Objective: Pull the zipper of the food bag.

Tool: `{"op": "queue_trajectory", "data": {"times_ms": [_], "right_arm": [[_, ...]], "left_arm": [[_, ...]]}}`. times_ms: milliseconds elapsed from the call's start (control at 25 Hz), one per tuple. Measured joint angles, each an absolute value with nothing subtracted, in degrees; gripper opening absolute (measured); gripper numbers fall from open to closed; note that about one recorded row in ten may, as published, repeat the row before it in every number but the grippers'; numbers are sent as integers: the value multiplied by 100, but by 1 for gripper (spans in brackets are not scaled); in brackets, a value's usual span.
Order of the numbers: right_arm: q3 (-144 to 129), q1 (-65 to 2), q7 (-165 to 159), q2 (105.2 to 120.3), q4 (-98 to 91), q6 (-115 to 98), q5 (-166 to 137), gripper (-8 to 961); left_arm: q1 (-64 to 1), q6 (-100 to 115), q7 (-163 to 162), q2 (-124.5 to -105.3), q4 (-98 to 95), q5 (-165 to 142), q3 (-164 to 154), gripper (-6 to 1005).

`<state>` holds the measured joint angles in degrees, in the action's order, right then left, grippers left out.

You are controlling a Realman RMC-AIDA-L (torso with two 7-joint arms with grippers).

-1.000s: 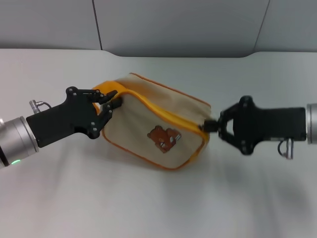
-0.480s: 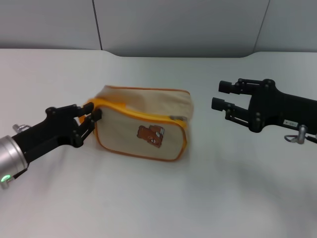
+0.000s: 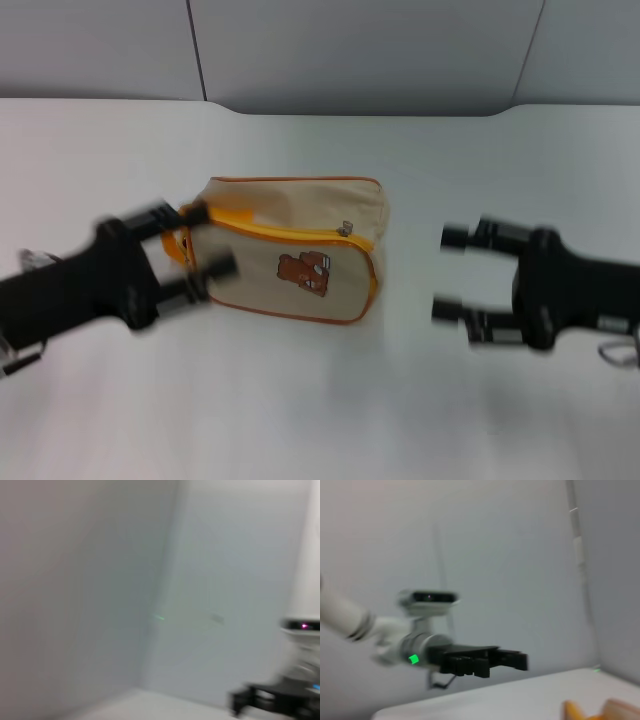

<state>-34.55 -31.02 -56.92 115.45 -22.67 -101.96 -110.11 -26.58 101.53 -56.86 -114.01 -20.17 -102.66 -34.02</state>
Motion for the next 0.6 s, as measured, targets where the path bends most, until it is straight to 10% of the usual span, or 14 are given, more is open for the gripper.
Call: {"op": "queue_trajectory", "data": {"times_ms": [360, 600], "right_arm": [[-3486, -3103, -5648, 11660, -2253, -10428, -11912, 801], [-3498, -3091, -5628, 11681, -2253, -10411, -11903, 802]], "left_arm": [[-2831, 10461, -6158, -11318, -2216, -10977, -4265, 826], [-2770, 10510, -6119, -11311, -2221, -11017, -4284, 822]]}}
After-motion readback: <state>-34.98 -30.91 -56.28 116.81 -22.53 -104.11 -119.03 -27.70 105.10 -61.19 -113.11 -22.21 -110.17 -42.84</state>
